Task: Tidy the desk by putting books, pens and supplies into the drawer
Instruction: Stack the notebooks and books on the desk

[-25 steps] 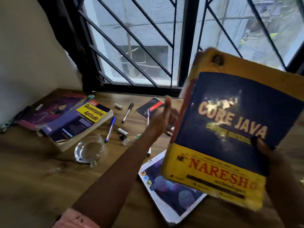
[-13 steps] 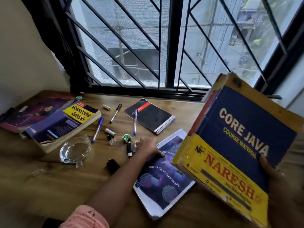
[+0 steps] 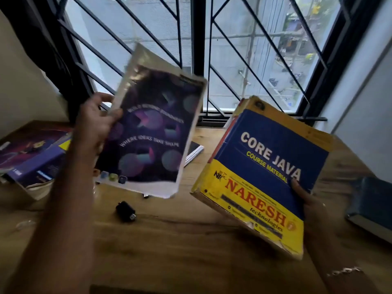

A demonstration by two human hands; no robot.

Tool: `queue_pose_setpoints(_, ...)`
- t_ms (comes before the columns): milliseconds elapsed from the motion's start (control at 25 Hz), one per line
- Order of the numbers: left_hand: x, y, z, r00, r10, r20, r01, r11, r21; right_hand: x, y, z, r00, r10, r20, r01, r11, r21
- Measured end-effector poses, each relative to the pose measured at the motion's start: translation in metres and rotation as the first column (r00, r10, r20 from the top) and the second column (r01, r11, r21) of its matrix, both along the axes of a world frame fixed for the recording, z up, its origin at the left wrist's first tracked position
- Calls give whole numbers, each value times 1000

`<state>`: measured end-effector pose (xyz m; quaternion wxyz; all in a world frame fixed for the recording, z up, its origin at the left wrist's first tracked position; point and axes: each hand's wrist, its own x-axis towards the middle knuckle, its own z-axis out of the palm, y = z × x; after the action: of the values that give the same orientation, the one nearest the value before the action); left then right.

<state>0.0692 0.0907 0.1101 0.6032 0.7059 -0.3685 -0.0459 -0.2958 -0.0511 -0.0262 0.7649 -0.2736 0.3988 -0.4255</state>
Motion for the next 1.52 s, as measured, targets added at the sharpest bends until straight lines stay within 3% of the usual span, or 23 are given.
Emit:
queue_pose_setpoints(120, -17, 6, 13, 946, -133, -297, 76, 978, -195, 7, -6, -1, 1000, 27, -12, -27, 998, -49)
queue_pose_setpoints(240, -66, -22, 0, 862, -273, -428, 203, 958, -201, 18, -10, -3, 998, 54, -34, -56, 996, -71)
queue_pose_setpoints(480, -132, -64, -63, 848, -222, -481, 202, 975, -94, 28, -3, 1, 987, 138, -88, -149, 979, -141)
queue_pose_setpoints(640, -120, -55, -98, 972, -30, -231, 88, 965, 245, 14, -4, -5, 977, 156, -148, -181, 968, -176)
queue_pose_setpoints(680, -119, -49, -102, 934, -66, -350, 172, 944, 281, 11, -5, -6, 971, 165, -173, -197, 962, -190)
queue_pose_setpoints(720, -121, -43, -105, 827, -133, -546, 307, 921, 241, 9, -3, -6, 965, 176, -196, -216, 955, -205)
queue_pose_setpoints(760, -123, -39, -108, 657, -200, -727, 444, 882, 158, 9, 0, -4, 959, 184, -217, -231, 949, -215)
queue_pose_setpoints(800, -128, -35, -107, 561, -238, -793, 492, 866, 88, 11, 3, -2, 954, 186, -235, -240, 944, -228)
queue_pose_setpoints(880, -132, -34, -106, 648, -303, -698, 471, 880, 55, 17, 8, 6, 957, 181, -227, -240, 932, -271)
queue_pose_setpoints(960, -128, -35, -101, 842, -303, -446, 368, 927, 66, 24, 12, 22, 956, 200, -217, -266, 902, -340)
queue_pose_setpoints(1040, -121, -34, -99, 932, -261, -253, 277, 960, 32, 30, 13, 36, 935, 221, -279, -328, 839, -434)
queue_pose_setpoints(1240, -110, -9, -118, 961, -168, -221, 143, 982, -125, 54, 33, 31, 918, 181, -353, -369, 715, -594)
queue_pose_setpoints(1520, -103, 14, -128, 938, -340, -69, 323, 929, -182, 51, 46, 10, 913, 219, -345, -386, 737, -554)
